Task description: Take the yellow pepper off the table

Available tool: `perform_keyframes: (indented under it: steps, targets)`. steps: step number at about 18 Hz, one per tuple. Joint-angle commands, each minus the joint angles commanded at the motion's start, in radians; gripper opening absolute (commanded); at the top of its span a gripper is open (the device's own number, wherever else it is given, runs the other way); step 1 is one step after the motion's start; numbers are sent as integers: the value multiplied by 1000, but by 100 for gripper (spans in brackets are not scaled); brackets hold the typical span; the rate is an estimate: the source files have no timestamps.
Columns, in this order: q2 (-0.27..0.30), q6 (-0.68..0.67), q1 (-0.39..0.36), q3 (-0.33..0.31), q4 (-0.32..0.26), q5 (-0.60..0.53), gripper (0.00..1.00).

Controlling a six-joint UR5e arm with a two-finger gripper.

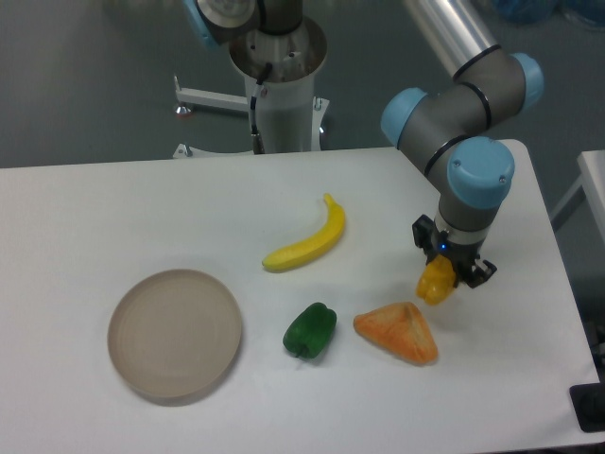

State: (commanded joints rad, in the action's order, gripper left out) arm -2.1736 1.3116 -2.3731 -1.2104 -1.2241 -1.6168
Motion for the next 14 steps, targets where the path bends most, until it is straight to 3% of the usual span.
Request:
perform_keyframes:
  steps: [14]
  targets:
    - [-15,1,12,9,15,-2,53]
